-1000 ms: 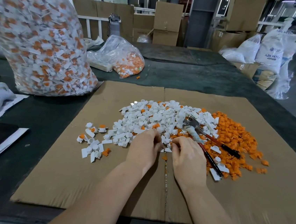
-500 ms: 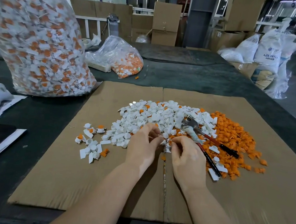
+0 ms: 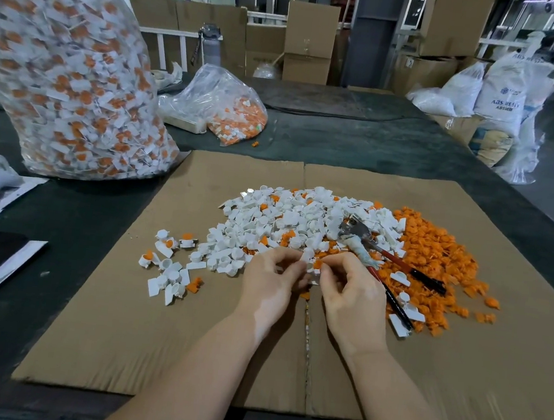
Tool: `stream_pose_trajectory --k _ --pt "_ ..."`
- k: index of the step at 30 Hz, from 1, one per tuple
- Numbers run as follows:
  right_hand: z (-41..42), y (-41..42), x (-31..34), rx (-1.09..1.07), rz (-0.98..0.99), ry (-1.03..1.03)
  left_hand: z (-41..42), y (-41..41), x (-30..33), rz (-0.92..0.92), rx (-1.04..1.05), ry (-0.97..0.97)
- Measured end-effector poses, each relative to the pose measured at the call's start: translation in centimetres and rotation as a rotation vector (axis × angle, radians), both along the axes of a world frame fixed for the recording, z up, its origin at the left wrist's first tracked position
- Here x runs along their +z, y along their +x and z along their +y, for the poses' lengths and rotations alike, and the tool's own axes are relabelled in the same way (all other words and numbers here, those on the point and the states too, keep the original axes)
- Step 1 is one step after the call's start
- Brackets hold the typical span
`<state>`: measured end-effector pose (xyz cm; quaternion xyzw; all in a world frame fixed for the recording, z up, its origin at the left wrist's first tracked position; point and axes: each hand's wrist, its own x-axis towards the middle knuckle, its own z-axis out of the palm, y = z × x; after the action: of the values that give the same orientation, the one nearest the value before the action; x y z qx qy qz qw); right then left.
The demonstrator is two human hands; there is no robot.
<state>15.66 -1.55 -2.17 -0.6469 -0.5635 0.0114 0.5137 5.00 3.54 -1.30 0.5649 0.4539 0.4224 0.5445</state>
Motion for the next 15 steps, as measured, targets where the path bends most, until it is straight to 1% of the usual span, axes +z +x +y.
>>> stream_pose_trajectory --k 3,5,12,15 --pt "0.00 -0.02 0.06 0.060 0.130 0.001 -0.01 0.11 -0.08 -0.061 -0.019 -0.019" --pt "0.01 -0.07 -0.01 0.064 0.134 -0.018 -0.14 0.11 0.04 -0.107 -0.036 -0.030" --pt "-0.15 -0.38 0.08 -0.080 -0.124 -0.069 -0.61 -0.18 0.08 -0.181 -0.058 -0.023" --pt "-0.11 -0.47 -0.03 -0.122 -0.179 -0.099 -0.69 -0.22 -0.02 -0.178 -0.055 -0.002"
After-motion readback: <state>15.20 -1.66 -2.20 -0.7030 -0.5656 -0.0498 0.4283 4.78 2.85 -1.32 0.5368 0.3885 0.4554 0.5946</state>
